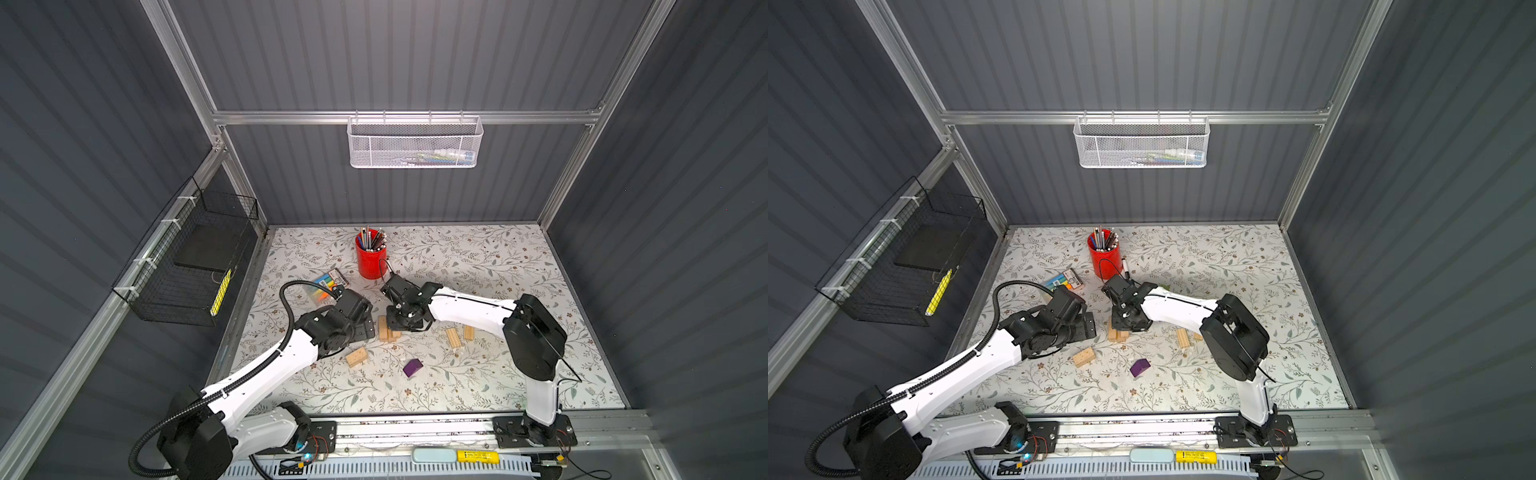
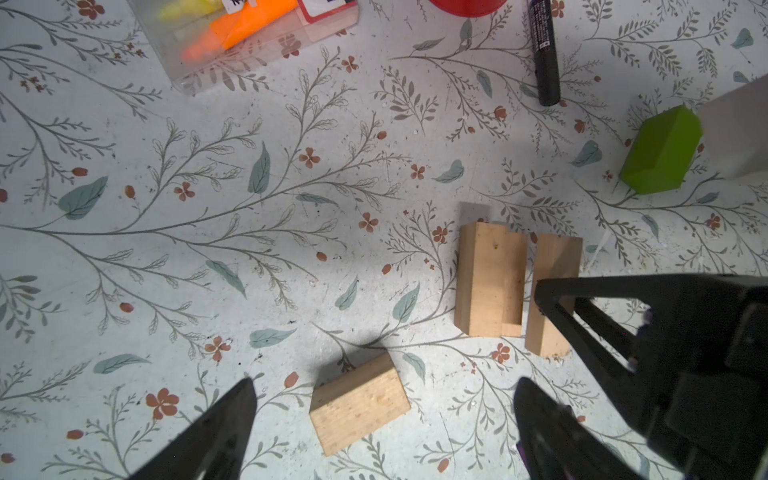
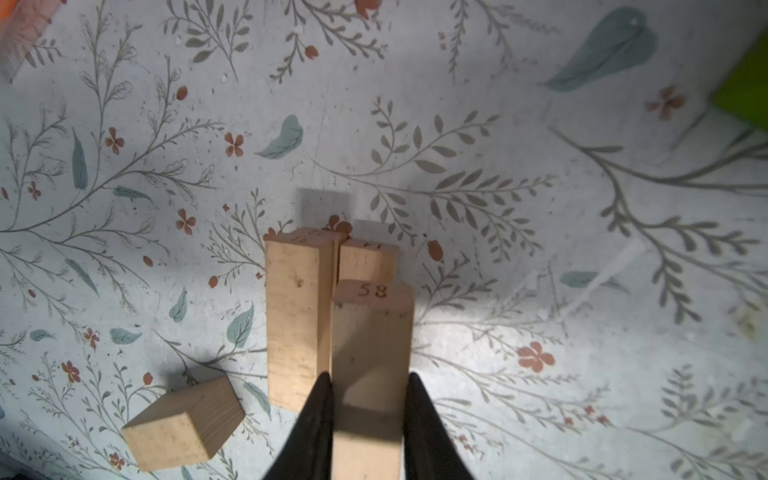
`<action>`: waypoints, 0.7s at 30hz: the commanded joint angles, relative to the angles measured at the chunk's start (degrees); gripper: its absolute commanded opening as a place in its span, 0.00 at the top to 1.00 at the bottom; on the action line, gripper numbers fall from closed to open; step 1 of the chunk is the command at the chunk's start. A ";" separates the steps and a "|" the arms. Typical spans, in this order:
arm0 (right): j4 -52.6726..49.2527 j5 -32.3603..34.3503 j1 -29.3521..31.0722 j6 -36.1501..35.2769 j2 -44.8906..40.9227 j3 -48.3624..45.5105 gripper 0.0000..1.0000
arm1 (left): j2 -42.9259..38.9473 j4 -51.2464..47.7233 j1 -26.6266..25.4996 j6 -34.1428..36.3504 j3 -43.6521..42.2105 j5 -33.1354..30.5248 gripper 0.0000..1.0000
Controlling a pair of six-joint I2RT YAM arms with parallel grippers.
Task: Build the wood block tower
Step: 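Carry block 58 to the upright group and press it against them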
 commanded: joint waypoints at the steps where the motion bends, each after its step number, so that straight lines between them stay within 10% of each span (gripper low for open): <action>1: -1.49 1.66 0.13 -1.22 1.37 1.96 0.80 | -1.17 -2.10 0.32 -0.84 -0.84 -1.48 0.03; 21: -0.81 0.50 0.16 -1.07 4.44 3.80 0.81 | -1.78 -3.87 0.37 -1.23 -0.74 -3.15 0.01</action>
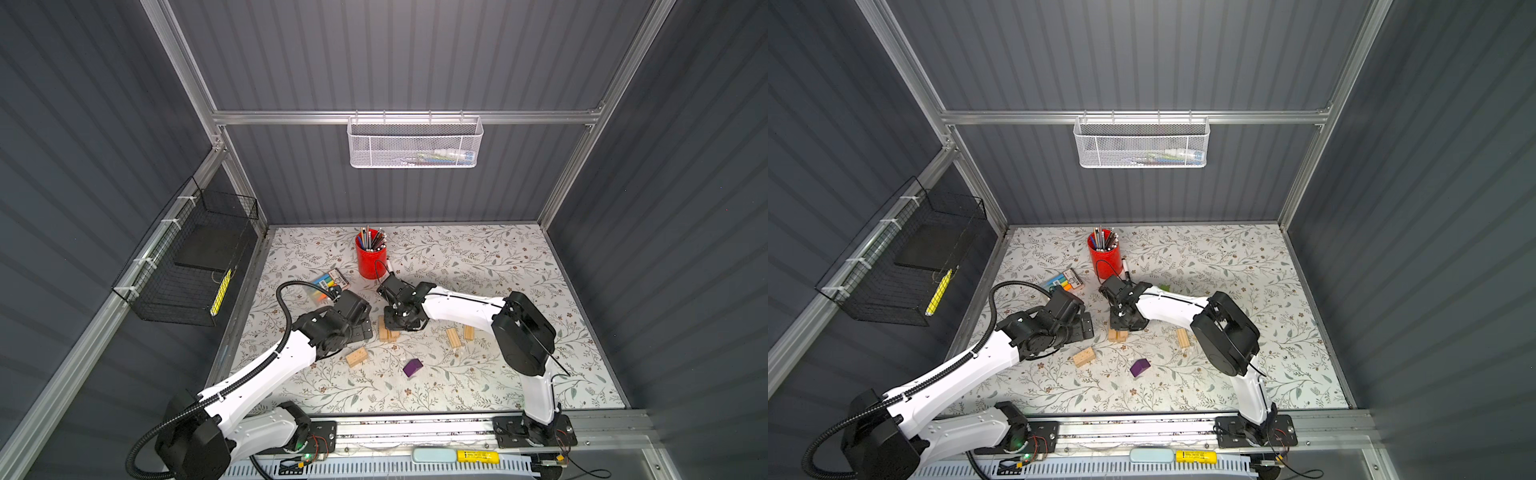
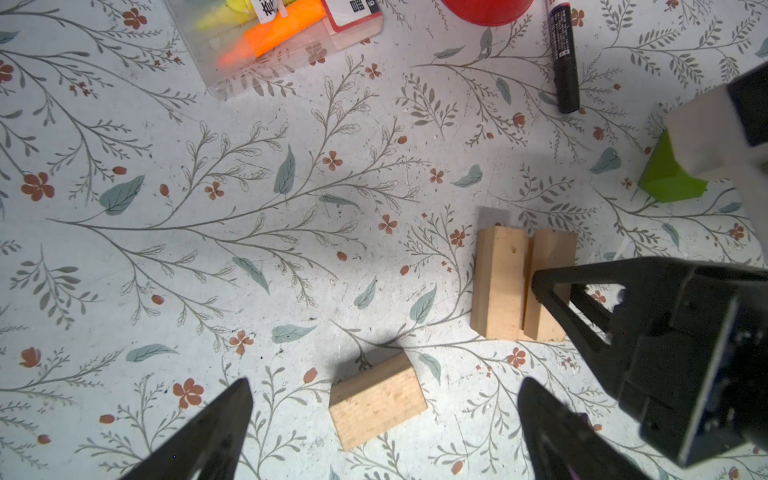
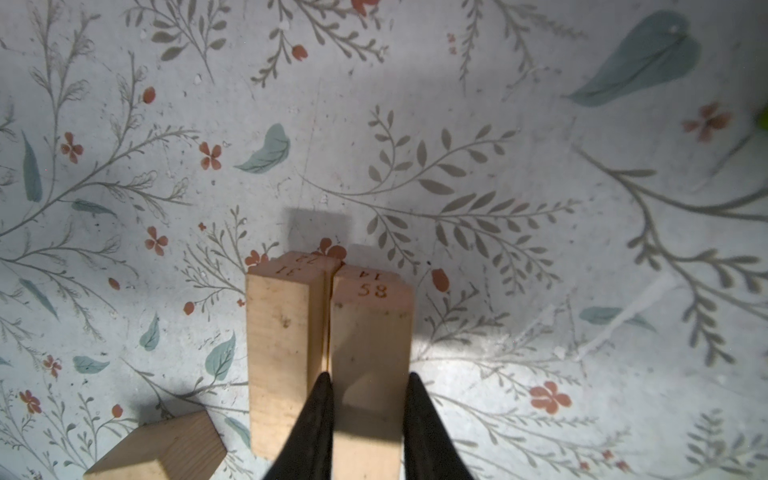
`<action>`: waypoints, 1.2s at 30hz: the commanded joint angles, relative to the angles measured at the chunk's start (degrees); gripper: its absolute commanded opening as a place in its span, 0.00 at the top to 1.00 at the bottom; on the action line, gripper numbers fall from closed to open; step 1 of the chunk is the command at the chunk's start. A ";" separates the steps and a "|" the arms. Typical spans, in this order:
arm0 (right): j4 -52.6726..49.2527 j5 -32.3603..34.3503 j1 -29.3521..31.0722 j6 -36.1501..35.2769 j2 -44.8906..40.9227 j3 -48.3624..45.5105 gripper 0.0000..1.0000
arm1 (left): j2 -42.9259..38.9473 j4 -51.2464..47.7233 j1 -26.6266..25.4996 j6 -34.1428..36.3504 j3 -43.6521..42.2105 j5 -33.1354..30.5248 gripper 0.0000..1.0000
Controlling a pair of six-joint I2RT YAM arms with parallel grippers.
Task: Build the wood block tower
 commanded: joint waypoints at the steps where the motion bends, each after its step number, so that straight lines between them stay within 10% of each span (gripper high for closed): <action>1: -0.35 -0.39 0.17 -0.35 1.06 1.56 0.81 | -0.93 -2.01 0.30 -0.64 -0.74 -1.12 0.00; 28: -1.04 -0.22 0.26 -0.22 -3.85 0.33 0.65 | -0.69 -1.41 0.36 0.02 -0.48 -0.40 0.00; 36: 8.54 -9.23 -2.41 3.26 -9.91 -9.99 0.65 | 0.89 1.17 0.37 1.29 -0.24 1.78 0.01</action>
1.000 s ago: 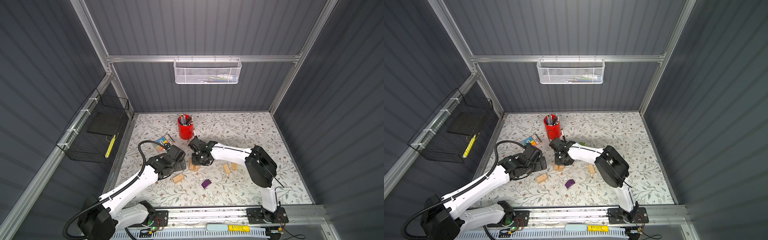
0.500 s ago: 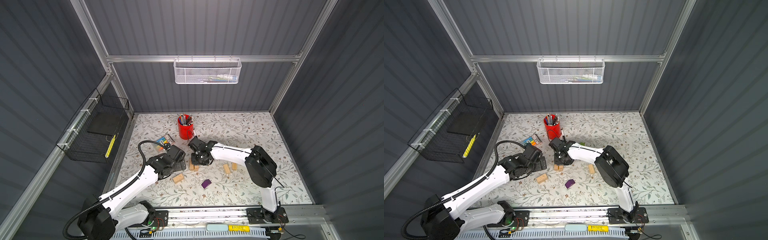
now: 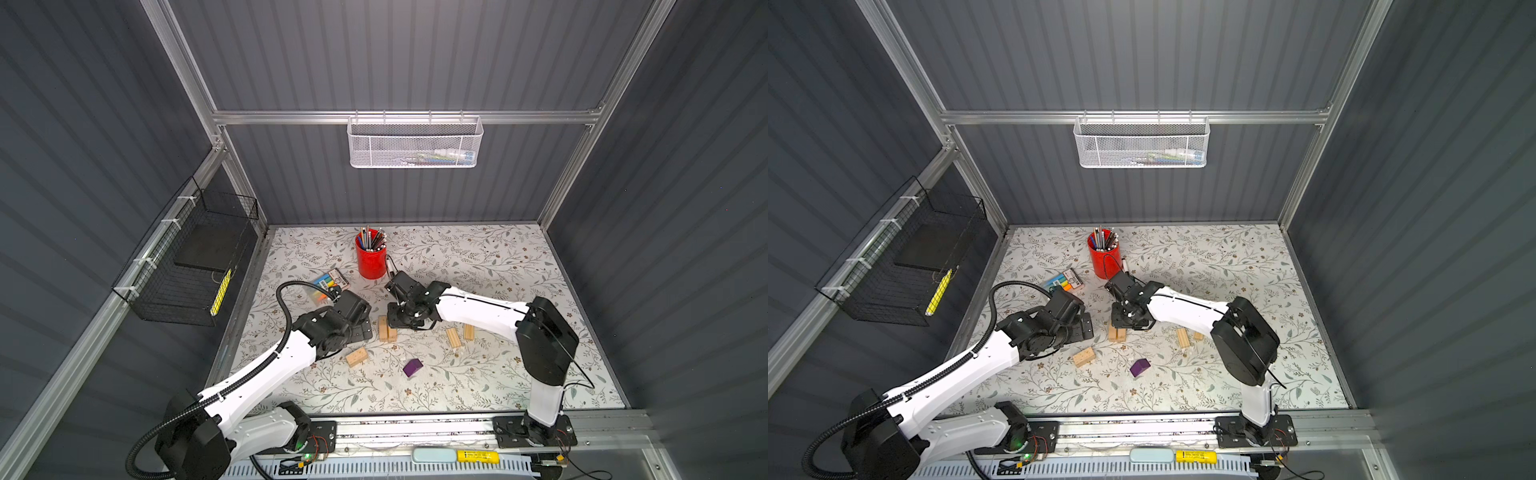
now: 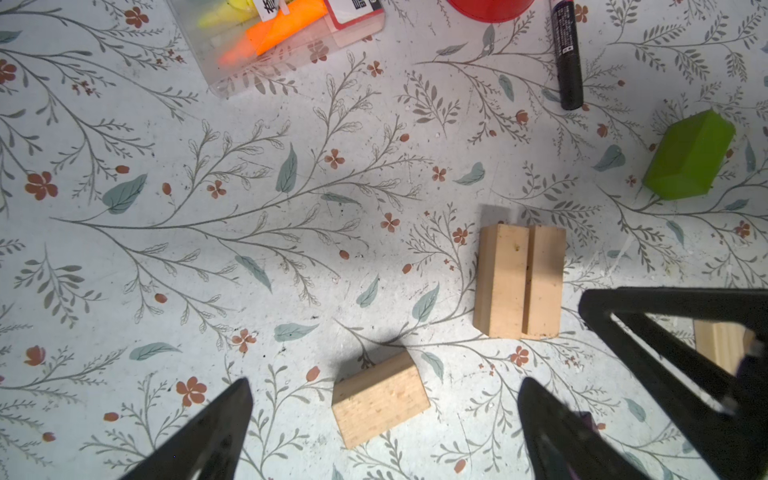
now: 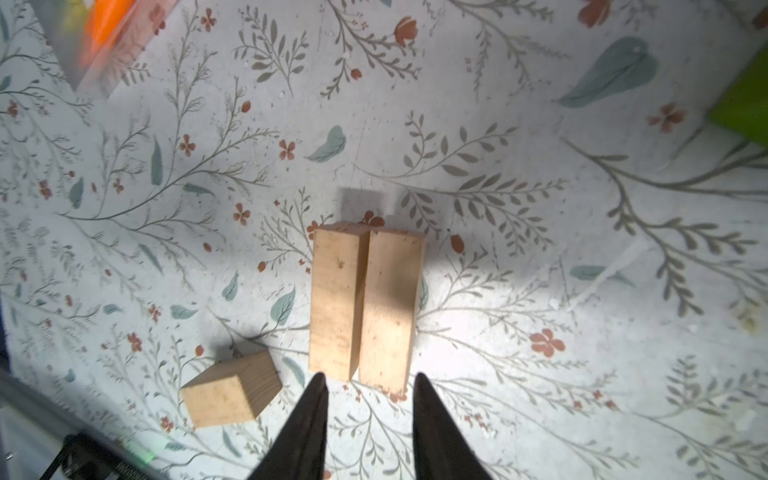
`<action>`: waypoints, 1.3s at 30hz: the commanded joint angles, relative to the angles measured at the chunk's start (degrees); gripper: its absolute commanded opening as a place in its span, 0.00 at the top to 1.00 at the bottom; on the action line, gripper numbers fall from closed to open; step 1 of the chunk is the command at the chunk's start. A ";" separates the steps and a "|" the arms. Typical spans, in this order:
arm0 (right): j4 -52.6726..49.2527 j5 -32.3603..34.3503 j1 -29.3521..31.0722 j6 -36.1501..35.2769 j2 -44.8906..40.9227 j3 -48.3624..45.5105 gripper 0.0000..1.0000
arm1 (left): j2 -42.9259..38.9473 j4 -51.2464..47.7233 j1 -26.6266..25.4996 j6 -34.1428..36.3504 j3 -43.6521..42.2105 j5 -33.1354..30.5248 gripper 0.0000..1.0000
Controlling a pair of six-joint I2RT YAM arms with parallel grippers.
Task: Build the wood block tower
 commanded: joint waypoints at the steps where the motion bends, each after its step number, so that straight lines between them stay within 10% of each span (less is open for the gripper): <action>1: 5.64 -6.08 -1.83 2.36 -0.87 -4.70 0.65 | 1.25 1.55 0.37 1.13 -0.23 2.05 0.02; 39: 15.75 -14.29 -6.44 5.16 4.51 -8.17 0.69 | 7.06 9.04 0.46 0.41 -1.54 9.03 0.18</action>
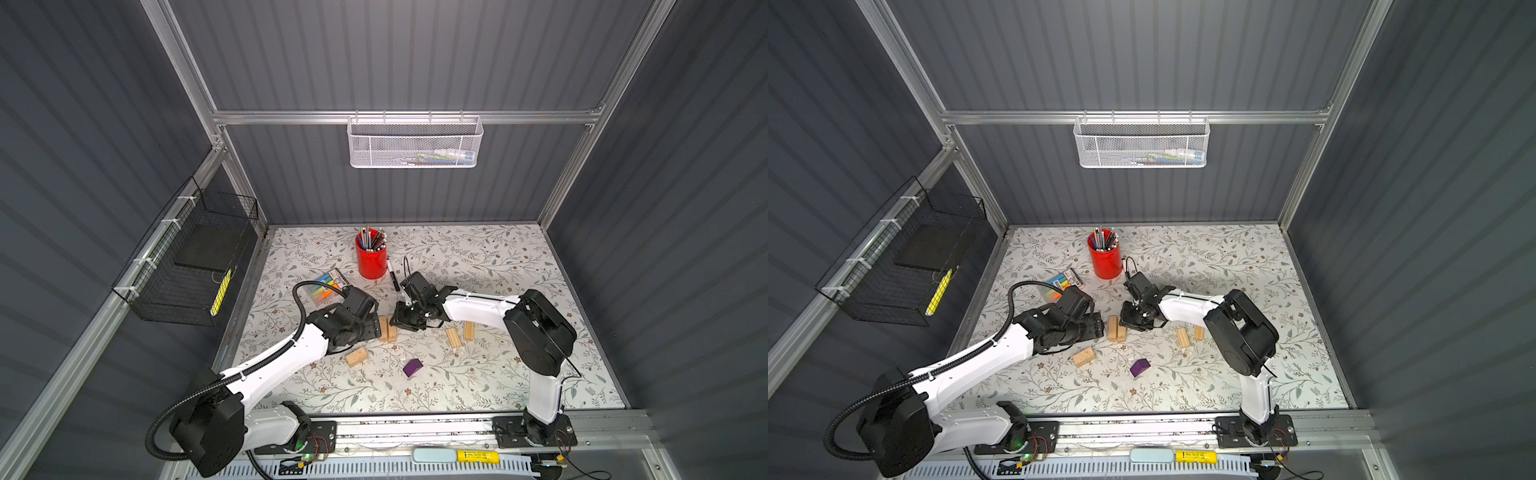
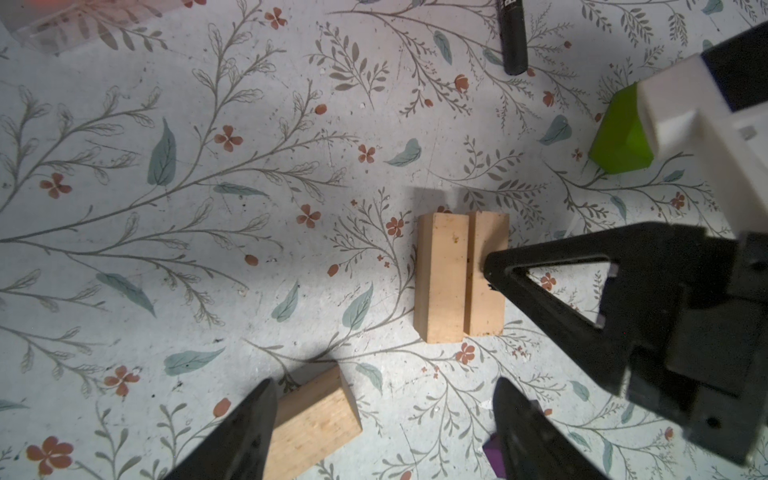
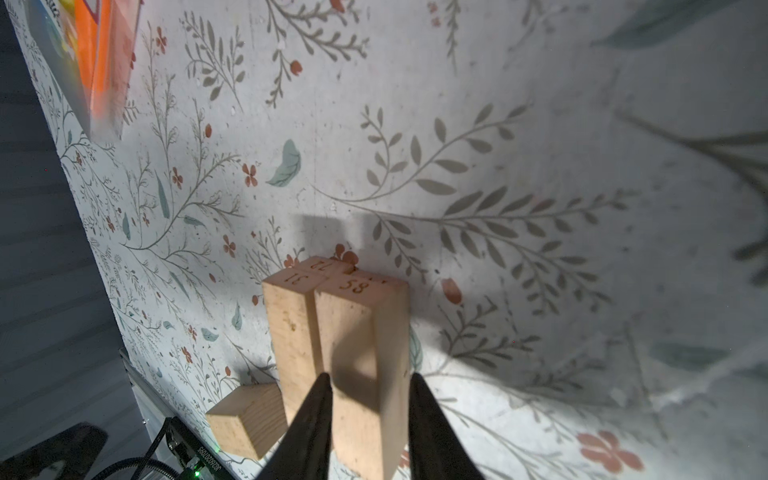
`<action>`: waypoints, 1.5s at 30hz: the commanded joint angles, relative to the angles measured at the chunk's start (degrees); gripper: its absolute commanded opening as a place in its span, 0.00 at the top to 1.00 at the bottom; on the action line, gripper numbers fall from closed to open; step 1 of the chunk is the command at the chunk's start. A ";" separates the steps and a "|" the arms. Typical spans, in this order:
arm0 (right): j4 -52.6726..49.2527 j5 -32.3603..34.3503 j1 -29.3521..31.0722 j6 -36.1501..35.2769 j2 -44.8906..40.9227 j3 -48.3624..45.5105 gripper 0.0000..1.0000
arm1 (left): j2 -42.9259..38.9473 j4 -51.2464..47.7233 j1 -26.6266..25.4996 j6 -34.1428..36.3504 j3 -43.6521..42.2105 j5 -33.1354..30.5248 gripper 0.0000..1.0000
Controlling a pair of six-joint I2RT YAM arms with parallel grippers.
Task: Build the wood block tower
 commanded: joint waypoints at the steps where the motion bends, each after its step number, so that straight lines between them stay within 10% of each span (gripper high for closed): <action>1: 0.69 -1.10 -0.15 -0.24 0.90 0.20 0.69 | 0.66 -0.26 0.43 -0.01 -0.57 0.81 0.18; 45: 2.76 -5.70 -1.29 0.04 1.63 1.27 0.72 | 1.81 0.40 0.94 0.09 -0.63 1.61 0.23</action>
